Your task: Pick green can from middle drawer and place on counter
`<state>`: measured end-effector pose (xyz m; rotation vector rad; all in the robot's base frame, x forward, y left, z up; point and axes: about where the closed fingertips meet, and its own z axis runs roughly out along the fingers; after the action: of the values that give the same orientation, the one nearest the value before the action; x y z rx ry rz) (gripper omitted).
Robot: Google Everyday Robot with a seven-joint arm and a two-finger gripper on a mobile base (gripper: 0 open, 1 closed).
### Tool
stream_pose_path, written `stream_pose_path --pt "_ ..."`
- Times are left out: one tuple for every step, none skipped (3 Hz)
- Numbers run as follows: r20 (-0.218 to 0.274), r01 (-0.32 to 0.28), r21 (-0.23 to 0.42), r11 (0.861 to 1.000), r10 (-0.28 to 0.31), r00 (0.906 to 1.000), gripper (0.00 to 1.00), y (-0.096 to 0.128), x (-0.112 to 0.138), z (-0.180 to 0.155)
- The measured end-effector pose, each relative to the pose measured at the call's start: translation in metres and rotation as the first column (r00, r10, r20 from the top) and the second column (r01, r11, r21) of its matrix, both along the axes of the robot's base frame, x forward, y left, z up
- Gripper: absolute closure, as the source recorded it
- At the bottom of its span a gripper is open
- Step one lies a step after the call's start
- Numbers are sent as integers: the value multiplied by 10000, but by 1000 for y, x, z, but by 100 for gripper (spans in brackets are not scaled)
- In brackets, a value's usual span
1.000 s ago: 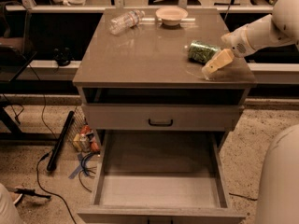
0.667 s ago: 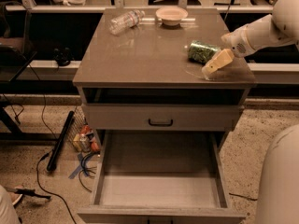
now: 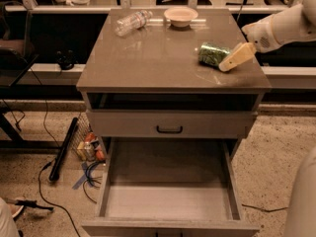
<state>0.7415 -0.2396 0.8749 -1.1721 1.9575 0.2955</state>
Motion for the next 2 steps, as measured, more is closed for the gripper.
stream_pose_path --pt "740 197 -156 9997 -185 9971 0 -8 -16 35" --pt "1376 386 -316 9988 -339 9899 0 -13 -36 63"
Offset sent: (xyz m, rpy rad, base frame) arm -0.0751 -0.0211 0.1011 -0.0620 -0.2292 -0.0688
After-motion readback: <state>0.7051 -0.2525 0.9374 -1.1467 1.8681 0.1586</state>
